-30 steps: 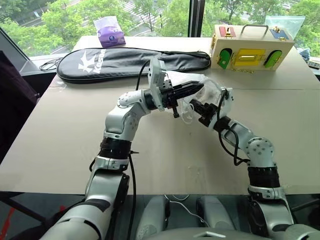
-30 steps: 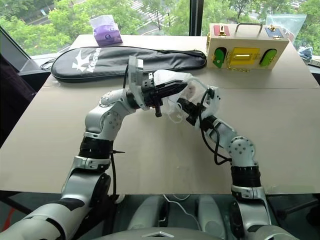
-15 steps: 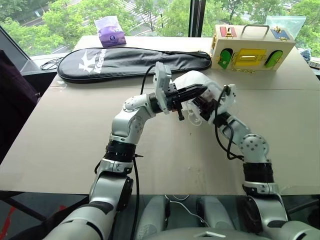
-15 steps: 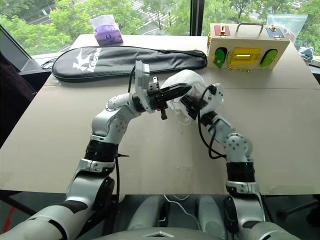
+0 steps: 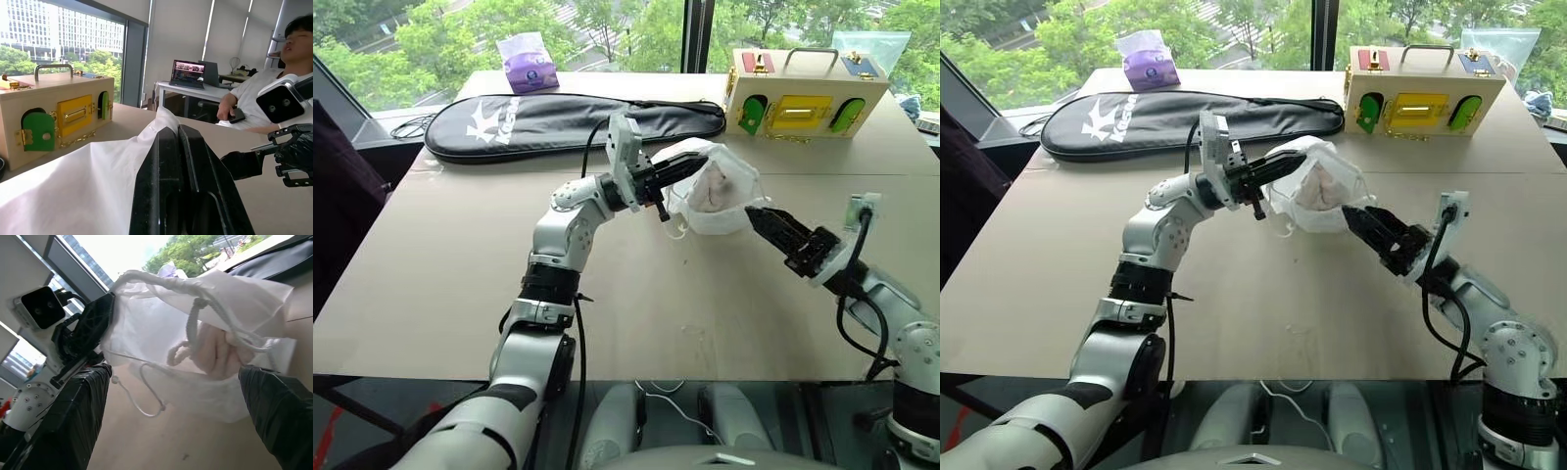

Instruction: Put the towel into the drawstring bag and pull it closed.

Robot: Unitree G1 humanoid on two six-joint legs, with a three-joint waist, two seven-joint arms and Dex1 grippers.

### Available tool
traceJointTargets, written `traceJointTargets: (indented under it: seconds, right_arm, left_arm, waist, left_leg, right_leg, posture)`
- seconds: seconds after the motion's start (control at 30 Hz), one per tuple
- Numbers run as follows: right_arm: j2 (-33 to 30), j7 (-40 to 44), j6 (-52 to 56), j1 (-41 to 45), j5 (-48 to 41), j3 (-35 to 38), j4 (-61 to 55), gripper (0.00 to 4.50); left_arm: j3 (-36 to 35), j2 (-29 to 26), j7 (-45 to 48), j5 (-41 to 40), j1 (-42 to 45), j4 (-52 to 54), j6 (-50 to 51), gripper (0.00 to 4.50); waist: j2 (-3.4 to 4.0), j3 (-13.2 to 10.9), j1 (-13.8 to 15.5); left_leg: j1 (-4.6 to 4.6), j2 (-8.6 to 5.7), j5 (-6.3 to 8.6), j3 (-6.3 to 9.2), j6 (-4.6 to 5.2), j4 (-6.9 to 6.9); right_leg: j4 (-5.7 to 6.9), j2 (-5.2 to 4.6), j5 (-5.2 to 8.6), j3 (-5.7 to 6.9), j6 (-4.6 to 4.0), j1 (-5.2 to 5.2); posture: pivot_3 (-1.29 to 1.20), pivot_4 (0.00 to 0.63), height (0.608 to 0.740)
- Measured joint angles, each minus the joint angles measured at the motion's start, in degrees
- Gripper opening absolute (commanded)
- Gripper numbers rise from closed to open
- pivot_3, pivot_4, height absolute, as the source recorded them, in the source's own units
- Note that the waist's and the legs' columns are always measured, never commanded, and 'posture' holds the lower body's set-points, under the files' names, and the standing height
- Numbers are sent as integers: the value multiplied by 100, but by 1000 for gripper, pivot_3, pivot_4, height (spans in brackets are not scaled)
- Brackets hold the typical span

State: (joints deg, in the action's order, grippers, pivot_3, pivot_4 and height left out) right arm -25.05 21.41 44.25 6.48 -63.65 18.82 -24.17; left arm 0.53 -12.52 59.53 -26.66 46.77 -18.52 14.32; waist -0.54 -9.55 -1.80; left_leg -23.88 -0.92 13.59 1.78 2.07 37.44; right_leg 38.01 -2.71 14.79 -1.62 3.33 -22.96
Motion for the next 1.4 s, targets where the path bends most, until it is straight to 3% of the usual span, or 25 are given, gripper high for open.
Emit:
traceJointTargets:
  seconds: [0.17,0.27,0.4,0.57,0.67,0.9,1.03,1.13,1.27,1.3,1.33,1.4]
  right_arm:
    - [-685,453,-741,-470,1484,-189,51,4440]
    - [-832,487,-1254,-402,2552,-785,321,4440]
    - [-760,529,-1950,37,3725,-1495,1160,4440]
    - [-307,555,-2572,829,4432,-1843,2163,4440]
    - [78,520,-2741,1202,4452,-1727,2730,3586]
    - [248,667,-2837,1240,4428,-1621,2743,142]
    - [225,587,-2555,1007,4166,-1258,2272,38]
    - [223,315,-2205,1014,3826,-760,1864,0]
    - [330,-155,-1570,1086,3230,-263,1367,0]
    - [331,-185,-1533,1087,3192,-256,1335,0]
    - [332,-231,-1432,1097,3154,-259,1289,0]
    - [331,-338,-1259,1079,3139,-261,1210,0]
  left_arm:
    - [-5,25,0,14,6,-23,-25,0]
    - [-1,73,4,19,13,-26,-39,0]
    - [-6,82,4,31,32,-80,-69,0]
    - [-5,95,3,57,82,-102,-71,0]
    - [-8,64,-2,62,82,-98,-68,0]
    - [-9,1,-17,65,82,-94,-65,0]
    - [-12,0,-80,65,82,-94,-58,0]
    - [-10,39,-60,-2,81,-93,126,799]
    - [-8,23,-91,-57,5,84,315,2738]
    - [-8,14,-104,-58,-10,121,334,2876]
    - [-31,-31,-135,-113,-53,231,437,3496]
    - [-234,-190,-191,-380,-203,548,718,4242]
  waist:
    - [-1,-1,-2]
    - [-1,-1,-10]
    - [-1,-1,-15]
    - [-2,-1,9]
    - [-2,-2,32]
    - [-2,-2,116]
    - [-2,-2,117]
    - [-2,-1,114]
    - [-1,-1,85]
    - [-1,-1,84]
    - [-1,-1,86]
    - [0,-1,71]
  left_leg:
    - [1,-1,0,-2,0,0]
    - [4,0,-1,-1,-1,2]
    - [5,0,-1,-5,-2,5]
    - [3,0,-3,0,-6,5]
    - [1,0,-15,-3,-25,5]
    - [1,-1,-14,-1,-23,4]
    - [0,-1,-12,-4,-20,4]
    - [2,0,-3,-1,-5,4]
    - [4,3,-3,-2,-5,4]
    - [4,4,-3,-2,-5,4]
    - [4,3,-3,-2,-5,4]
    - [4,5,-2,-4,-4,4]
  right_leg:
    - [0,1,0,-2,1,0]
    - [4,4,0,-2,0,0]
    - [4,3,0,-5,0,0]
    - [3,2,0,-1,0,0]
    - [0,0,0,-4,0,0]
    - [0,-1,0,-2,0,0]
    - [0,-2,0,-5,0,0]
    - [4,-1,0,-3,0,0]
    - [7,2,-1,-5,-1,-1]
    - [7,2,-1,-5,-1,-1]
    - [6,2,-1,-4,-1,-1]
    - [7,2,-1,-8,-1,-2]
  posture:
    - [0,150,740]
    - [0,150,740]
    - [0,150,740]
    - [0,150,740]
    - [0,150,740]
    - [0,150,740]
    - [0,150,740]
    - [0,150,740]
    - [0,150,740]
    - [0,150,740]
    - [0,150,740]
    - [0,150,740]
